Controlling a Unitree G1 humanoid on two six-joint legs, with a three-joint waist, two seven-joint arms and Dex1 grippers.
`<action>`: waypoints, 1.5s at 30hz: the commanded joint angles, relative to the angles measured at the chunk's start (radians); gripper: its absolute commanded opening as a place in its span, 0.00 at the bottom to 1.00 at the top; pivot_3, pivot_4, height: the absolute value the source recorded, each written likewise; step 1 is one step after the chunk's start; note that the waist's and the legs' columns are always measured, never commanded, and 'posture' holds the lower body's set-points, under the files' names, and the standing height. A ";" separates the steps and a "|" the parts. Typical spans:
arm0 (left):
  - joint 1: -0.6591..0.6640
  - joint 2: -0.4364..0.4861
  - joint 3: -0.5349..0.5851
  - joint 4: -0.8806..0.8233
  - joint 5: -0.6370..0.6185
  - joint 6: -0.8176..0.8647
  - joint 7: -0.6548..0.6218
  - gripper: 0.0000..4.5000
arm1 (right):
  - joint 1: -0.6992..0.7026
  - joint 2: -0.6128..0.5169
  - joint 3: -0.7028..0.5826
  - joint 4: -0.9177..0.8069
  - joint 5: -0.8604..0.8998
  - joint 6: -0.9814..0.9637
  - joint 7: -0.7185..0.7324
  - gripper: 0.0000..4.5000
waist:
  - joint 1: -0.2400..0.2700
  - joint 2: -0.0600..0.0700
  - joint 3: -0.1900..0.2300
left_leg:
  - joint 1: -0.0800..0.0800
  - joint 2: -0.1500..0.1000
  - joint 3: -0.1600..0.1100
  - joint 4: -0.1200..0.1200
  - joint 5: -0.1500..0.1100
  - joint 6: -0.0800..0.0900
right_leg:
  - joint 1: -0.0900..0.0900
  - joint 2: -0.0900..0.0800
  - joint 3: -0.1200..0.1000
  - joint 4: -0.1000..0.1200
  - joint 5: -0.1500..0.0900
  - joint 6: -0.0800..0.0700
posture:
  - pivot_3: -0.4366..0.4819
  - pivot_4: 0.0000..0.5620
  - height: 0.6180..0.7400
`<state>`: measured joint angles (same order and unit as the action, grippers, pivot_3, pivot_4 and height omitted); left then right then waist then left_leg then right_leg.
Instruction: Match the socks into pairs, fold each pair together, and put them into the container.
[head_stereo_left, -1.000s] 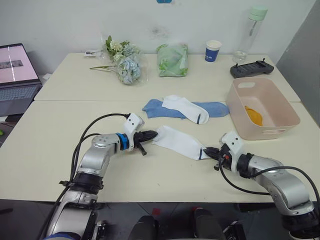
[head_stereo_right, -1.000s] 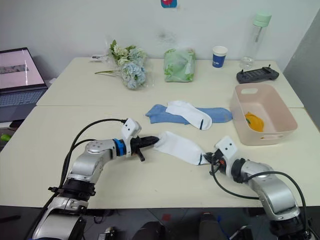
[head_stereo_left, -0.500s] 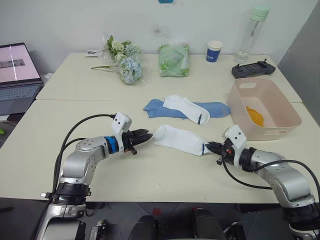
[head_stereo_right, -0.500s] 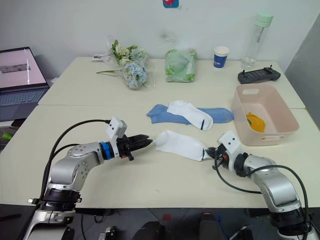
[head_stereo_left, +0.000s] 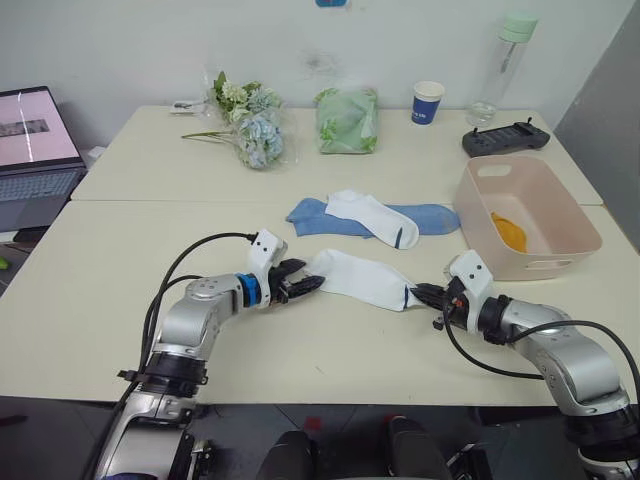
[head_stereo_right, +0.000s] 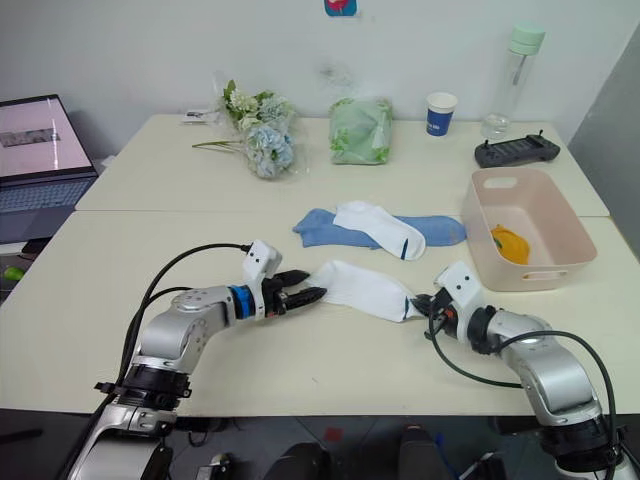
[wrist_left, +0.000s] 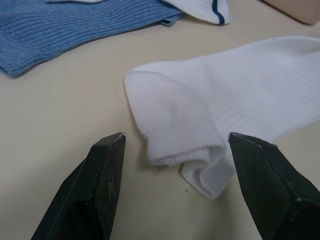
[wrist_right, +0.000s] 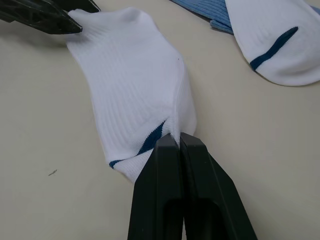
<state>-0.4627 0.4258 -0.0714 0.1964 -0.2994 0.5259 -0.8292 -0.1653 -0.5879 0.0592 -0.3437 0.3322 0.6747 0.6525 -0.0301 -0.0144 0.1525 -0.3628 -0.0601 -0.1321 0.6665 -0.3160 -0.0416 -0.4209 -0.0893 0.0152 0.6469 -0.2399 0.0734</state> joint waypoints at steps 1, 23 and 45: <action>-0.028 -0.012 -0.016 0.014 0.013 -0.033 -0.015 0.67 | -0.006 -0.002 -0.013 -0.022 0.000 -0.014 -0.001 0.00 | 0.000 0.000 0.000 | 0.000 0.000 0.000 0.000 0.000 0.000 | 0.000 0.000 0.000 0.000 0.000 0.000 | 0.48 0.27 1.00; 0.236 0.148 -0.013 -0.417 -0.087 0.156 -0.096 0.01 | -0.179 0.039 0.043 0.113 -0.031 -0.059 0.020 0.00 | -0.020 0.000 0.000 | 0.001 0.001 0.001 -0.002 0.000 0.000 | -0.001 0.000 0.001 0.001 0.000 0.000 | 0.48 0.27 1.00; 0.550 0.072 0.073 -0.867 -0.280 0.342 0.195 0.57 | -0.475 0.169 0.217 0.443 -0.209 -0.227 0.146 0.37 | 0.000 0.000 0.000 | 0.000 0.001 0.001 -0.002 0.000 0.000 | -0.001 0.000 0.001 -0.001 0.000 0.000 | 0.48 0.27 1.00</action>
<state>0.0831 0.4781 -0.0262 -0.6077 -0.5394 0.8844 -0.5988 -0.6368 -0.4028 0.3236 0.1480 0.1200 0.4675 0.8071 -0.0306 -0.0140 0.1527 -0.3628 -0.0591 -0.1316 0.6648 -0.3161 -0.0418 -0.4219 -0.0895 0.0163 0.6460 -0.2399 0.0731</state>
